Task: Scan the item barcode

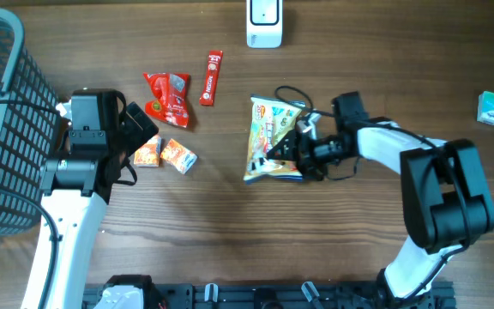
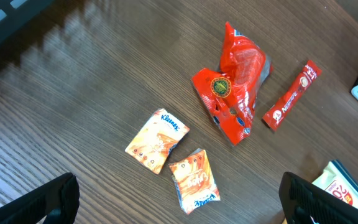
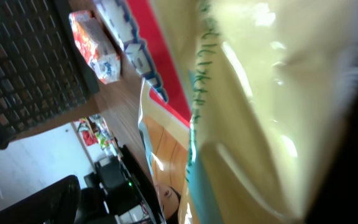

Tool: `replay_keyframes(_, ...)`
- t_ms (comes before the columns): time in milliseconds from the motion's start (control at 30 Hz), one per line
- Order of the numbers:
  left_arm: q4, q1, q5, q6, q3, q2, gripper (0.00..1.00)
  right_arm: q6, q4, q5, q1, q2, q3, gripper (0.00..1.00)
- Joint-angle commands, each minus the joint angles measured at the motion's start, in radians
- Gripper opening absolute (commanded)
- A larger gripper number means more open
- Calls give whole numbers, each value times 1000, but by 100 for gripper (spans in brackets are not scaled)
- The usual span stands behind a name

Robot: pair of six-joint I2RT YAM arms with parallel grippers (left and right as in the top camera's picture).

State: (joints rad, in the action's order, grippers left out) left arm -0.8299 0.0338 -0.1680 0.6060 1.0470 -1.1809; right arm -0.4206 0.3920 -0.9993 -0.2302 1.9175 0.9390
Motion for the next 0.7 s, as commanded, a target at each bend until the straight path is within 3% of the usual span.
replay_keyframes(0,2,2,-15,-15,6,1,100,-124,-39,215,-37,23,-34,88)
replay_keyframes(33,2,2,-15,-16,6,1,100,-138,-46,230,-37,23,-34,75)
replay_keyframes(133,2,2,-16,-16,6,1,100,-159,-68,237,-28,23,-34,4)
replay_keyframes(433,2,2,-16,-15,6,1,100,-165,-16,388,3,-4,20,4)
replay_keyframes(667,3,2,-16,-15,6,1,100,-127,459,1067,-22,-217,283,4)
